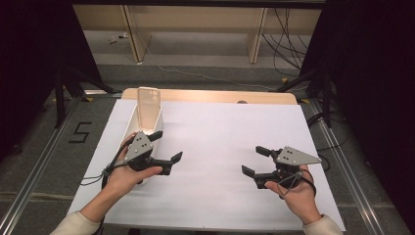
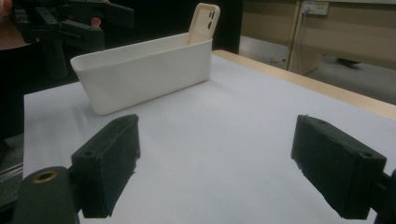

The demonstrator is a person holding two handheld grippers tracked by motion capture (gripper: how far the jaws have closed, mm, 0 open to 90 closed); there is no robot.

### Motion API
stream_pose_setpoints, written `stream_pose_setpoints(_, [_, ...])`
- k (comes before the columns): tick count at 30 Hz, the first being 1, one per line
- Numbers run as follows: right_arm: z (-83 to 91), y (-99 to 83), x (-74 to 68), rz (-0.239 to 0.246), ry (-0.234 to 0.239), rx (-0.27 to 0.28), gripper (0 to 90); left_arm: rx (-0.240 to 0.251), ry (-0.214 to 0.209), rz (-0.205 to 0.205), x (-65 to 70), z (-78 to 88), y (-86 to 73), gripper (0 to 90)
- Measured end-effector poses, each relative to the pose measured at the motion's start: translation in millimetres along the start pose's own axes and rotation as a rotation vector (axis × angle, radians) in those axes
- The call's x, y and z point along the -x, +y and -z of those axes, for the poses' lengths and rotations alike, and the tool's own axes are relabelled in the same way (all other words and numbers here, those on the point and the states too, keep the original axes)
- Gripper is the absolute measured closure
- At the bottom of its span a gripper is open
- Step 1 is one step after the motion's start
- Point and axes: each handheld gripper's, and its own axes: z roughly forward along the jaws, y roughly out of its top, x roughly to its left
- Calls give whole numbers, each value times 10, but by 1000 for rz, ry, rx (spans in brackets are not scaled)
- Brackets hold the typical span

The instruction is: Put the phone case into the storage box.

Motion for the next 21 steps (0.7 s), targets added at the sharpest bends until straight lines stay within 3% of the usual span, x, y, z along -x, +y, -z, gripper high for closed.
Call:
stream_pose_setpoints(4, [-8,-1,17,31,-12,18,165,18,-7,-5,38,16,-45,67])
stream_pose_setpoints(5, [25,10,13,33,-26,-22,165,20,-9,-8,46,22,-61,68])
stream_pose_setpoints(6, [-7,0,14,30,-11,15,165,25,-12,-9,52,27,-75,68])
stream_pose_setpoints(7, [25,10,13,34,-25,-22,165,28,-13,-9,58,31,-87,68])
stream_pose_setpoints(10, [-3,2,11,31,-6,7,165,30,-19,-9,82,43,-109,67])
stream_pose_setpoints(16, [12,6,-9,11,-12,-13,165,36,-25,-15,87,51,-120,67])
stream_pose_setpoints(20, [18,2,-11,13,-10,-18,165,33,-35,-26,77,60,-117,67])
stream_pose_setpoints(21, [17,2,1,35,-10,-8,165,36,-37,-28,74,61,-116,68])
